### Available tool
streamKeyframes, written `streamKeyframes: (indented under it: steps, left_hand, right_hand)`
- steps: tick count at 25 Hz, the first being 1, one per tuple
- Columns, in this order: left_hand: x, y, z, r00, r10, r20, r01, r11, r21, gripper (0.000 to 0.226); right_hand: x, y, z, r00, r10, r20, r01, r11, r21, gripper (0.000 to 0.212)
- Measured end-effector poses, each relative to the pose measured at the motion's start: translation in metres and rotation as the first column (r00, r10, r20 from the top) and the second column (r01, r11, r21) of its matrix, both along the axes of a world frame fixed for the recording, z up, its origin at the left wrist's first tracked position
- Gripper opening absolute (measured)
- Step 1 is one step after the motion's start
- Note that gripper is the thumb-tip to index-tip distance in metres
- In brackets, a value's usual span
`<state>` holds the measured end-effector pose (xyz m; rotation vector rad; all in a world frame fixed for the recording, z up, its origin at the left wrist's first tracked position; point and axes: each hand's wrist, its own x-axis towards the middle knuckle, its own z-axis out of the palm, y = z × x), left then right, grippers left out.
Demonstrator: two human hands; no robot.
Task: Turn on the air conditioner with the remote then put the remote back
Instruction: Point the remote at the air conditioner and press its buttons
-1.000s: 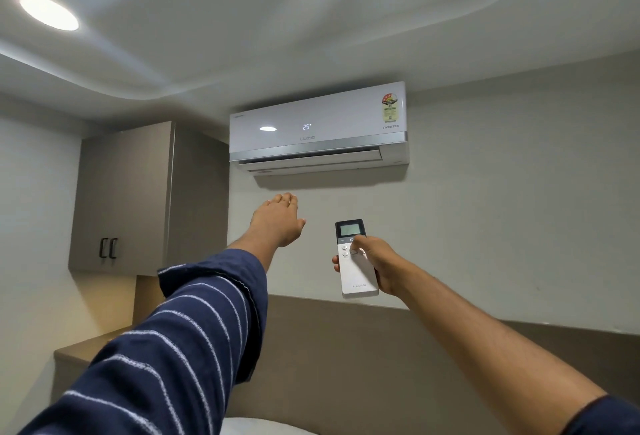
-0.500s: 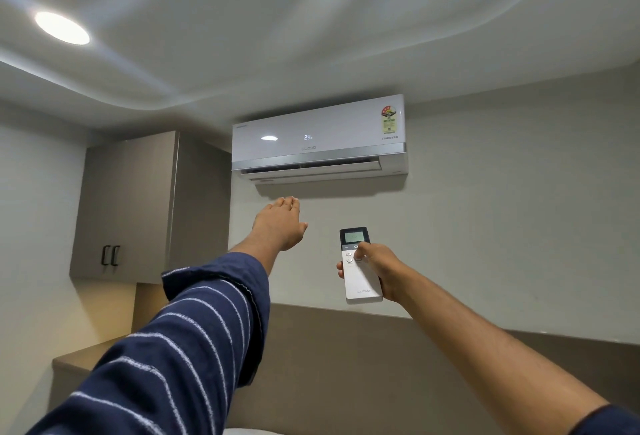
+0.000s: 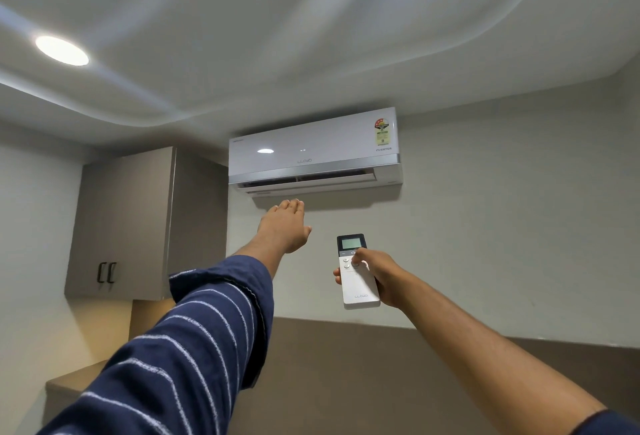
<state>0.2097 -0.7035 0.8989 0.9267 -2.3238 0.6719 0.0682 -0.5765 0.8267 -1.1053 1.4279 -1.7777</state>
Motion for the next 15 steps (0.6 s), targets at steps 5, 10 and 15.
streamKeyframes:
  steps: [5, 10, 15]
  left_hand:
    - [0.0, -0.002, 0.002, 1.0, -0.003, -0.005, 0.003, 1.0, -0.006, 0.067]
    - [-0.003, -0.009, 0.0, 1.0, -0.01, -0.008, 0.01, 1.0, 0.009, 0.067]
    - [-0.008, -0.018, -0.002, 1.0, -0.015, -0.009, 0.015, 1.0, 0.007, 0.068]
  right_hand:
    - [-0.003, -0.003, 0.003, 0.999, -0.045, 0.004, 0.045, 0.999, 0.017, 0.025]
    - [-0.002, -0.003, 0.003, 0.999, -0.042, 0.014, 0.042, 0.999, 0.008, 0.025]
    - [-0.003, -0.008, 0.005, 0.998, -0.054, -0.013, 0.054, 0.999, -0.001, 0.023]
